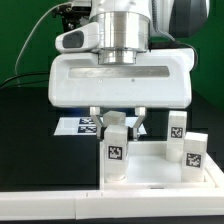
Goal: Assemble square table
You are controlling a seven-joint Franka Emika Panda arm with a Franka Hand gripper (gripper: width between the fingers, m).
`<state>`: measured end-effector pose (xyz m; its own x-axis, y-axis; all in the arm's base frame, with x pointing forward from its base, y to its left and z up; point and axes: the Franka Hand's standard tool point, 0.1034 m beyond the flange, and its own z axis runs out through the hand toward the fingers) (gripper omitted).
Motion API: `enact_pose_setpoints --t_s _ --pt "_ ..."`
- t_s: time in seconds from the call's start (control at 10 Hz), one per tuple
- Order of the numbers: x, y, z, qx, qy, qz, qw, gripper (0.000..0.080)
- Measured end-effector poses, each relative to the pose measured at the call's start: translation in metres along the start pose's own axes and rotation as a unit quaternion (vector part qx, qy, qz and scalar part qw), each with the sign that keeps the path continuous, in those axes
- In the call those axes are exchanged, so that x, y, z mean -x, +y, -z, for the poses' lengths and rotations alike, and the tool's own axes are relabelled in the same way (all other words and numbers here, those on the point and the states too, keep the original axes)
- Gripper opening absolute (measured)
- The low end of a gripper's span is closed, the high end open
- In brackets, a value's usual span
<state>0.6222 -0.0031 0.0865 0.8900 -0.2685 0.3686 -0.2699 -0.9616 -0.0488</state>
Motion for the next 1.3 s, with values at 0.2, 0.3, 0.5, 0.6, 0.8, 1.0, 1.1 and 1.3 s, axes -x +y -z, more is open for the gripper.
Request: enact_pose_setpoints --t_s 0.2,0.3,0.5,0.6,0.8,1.0,1.1,1.3 --pt "0.000 -0.001 0.000 0.001 0.015 0.002 1.000 0.0285" --pt "0.000 0.000 0.000 0.002 0.018 0.002 1.000 0.0285" --pt "0.000 0.000 0.000 0.001 0.016 0.002 1.000 0.0352" --pt "0.000 -0.001 0.002 -0.005 -0.025 -0.005 1.000 0.0504" --pt "-0.010 -0.004 0.006 -0.018 -0.096 -0.021 0.995 0.0621" --pt "-0.012 -0.003 0.005 -0.024 -0.186 -0.033 0.982 0.0645" --pt "-0.012 -0.001 0.000 -0.022 -0.191 -0.035 0.981 0.0648" --pt "-0.008 0.004 -0.006 -0.016 -0.176 -0.042 0.983 0.0649"
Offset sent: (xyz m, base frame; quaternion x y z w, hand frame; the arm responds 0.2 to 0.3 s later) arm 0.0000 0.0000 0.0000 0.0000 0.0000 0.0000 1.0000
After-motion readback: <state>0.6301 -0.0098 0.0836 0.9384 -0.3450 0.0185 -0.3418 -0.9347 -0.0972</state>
